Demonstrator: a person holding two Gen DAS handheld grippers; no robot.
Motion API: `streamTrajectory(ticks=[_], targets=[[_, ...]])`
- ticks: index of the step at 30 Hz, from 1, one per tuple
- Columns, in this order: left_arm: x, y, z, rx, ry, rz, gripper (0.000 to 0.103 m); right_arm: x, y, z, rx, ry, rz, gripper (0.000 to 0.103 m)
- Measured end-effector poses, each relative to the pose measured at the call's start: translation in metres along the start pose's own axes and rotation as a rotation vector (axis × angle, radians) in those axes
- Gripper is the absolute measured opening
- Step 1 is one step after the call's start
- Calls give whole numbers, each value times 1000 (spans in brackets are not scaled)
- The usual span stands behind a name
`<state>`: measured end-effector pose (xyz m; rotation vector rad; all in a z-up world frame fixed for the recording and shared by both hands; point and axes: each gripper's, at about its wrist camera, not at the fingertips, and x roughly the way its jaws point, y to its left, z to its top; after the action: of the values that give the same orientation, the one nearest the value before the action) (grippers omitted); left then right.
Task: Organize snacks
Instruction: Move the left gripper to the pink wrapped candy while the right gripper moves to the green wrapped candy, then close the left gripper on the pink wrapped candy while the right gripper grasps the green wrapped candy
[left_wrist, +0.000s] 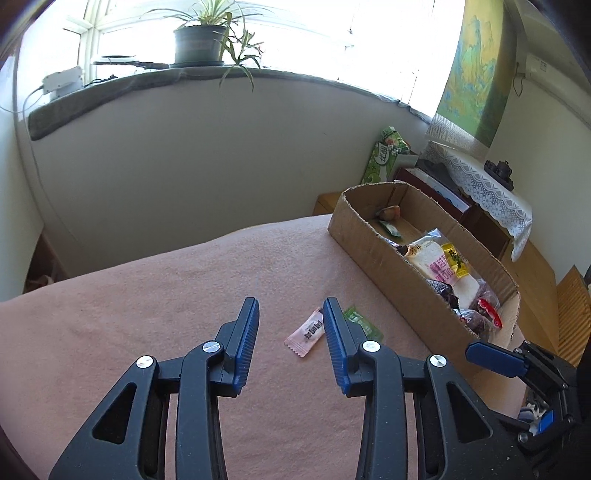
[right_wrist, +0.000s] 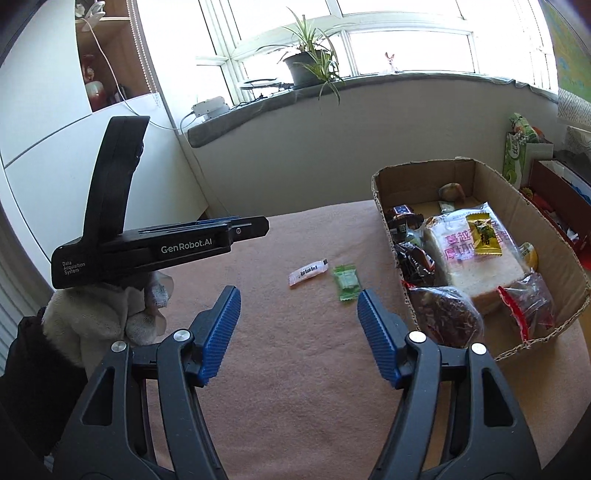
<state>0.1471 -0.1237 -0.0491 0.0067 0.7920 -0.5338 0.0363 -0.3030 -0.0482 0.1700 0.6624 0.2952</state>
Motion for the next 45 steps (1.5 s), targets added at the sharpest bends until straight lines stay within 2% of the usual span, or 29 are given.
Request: streamTrajectory(ticks=[4,5,9,14,15,20,22,25,34,40,42,45], targets=[[16,-1,-8,59,58,-25,34,24,-1,-3,22,69,-55,56],[20,-1,-9,72,71,-32,34,30,-2,-3,31,84,-70,49],[37,-4,-12,126,113,-46,34,50,0,-1,15,129,-175,38],[50,-6,-14,184,135,-62,33,63,3,-2,32,156,-243,38],[52,-6,-15,189,140,-73,31,65,4,-1,34,158,-255,38],[64,3,-14,175,175,-126,30,76,11,1,-14,174,-327,37],[66,2,-13,201,174,-129,30,80,10,1,-11,186,-331,37],[68,2,-10,219,170,-105,19,85,10,2,-24,200,-346,37],[64,23,-11,187,155,-110,18,110,7,17,-59,223,-405,37],[61,27,-12,180,146,-112,18,127,6,16,-70,266,-399,36],[59,29,-13,176,143,-108,18,128,6,16,-74,268,-384,25],[56,30,-13,169,139,-95,18,127,9,15,-81,271,-376,18]])
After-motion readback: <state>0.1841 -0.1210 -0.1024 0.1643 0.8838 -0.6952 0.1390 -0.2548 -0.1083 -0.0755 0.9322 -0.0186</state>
